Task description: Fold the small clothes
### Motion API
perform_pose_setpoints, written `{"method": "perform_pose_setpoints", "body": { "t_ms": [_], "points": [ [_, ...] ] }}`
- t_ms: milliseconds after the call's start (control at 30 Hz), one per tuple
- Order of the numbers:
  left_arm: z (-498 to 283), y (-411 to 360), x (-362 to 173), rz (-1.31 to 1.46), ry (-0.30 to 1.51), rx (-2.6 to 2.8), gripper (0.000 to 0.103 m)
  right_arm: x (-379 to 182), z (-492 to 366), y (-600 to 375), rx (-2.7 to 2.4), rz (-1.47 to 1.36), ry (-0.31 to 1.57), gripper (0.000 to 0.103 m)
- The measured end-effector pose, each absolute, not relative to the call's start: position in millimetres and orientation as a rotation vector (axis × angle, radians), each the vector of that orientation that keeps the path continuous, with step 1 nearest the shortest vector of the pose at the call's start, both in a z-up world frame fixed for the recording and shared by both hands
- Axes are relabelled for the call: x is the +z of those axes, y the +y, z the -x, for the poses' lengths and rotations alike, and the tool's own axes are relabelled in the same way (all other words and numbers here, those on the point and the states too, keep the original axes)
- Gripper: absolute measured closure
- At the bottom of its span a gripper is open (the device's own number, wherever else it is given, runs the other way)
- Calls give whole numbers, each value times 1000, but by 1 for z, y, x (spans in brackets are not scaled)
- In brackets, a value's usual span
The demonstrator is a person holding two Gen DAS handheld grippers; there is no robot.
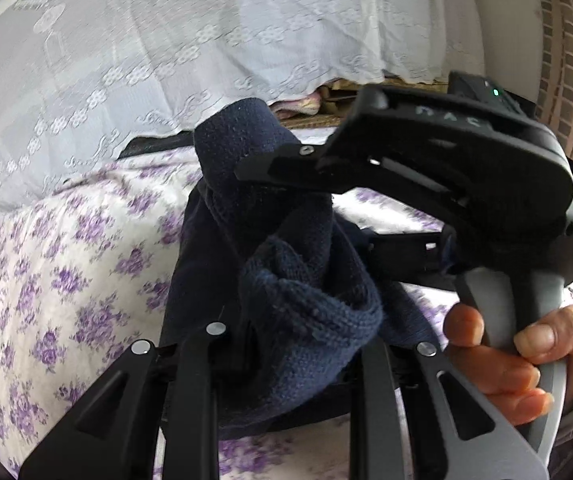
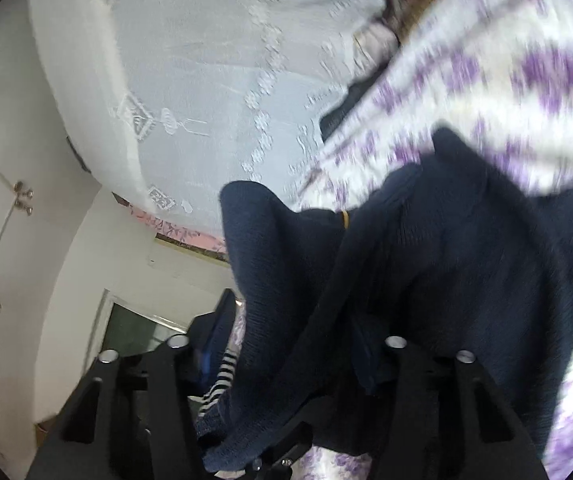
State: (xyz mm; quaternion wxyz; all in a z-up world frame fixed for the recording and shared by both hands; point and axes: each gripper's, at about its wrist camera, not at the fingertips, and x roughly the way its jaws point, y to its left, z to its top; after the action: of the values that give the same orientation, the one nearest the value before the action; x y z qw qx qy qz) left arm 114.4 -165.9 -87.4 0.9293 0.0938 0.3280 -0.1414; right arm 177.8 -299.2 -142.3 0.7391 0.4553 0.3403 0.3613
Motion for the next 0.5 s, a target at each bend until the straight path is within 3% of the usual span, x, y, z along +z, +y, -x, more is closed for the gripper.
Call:
{"method": "perform_pose_setpoints", "body": {
  "t_ms": [100,267,367,500],
  "points": [
    [-114,-184,-81,-196,662,-323,82,-136,-177,-324,774,-1006,715,64],
    [-122,-221,-95,-231,690,-361,77,-156,-180,-359,684,-1028,750,66],
    [-126,-241,-116,-287,735,-354,68,-180,-187,-374,562,-1010,825,67],
    [-120,-242,-125,-323,764,-381,46,-211,-190,-384,479,-1050,906,73]
  ]
}}
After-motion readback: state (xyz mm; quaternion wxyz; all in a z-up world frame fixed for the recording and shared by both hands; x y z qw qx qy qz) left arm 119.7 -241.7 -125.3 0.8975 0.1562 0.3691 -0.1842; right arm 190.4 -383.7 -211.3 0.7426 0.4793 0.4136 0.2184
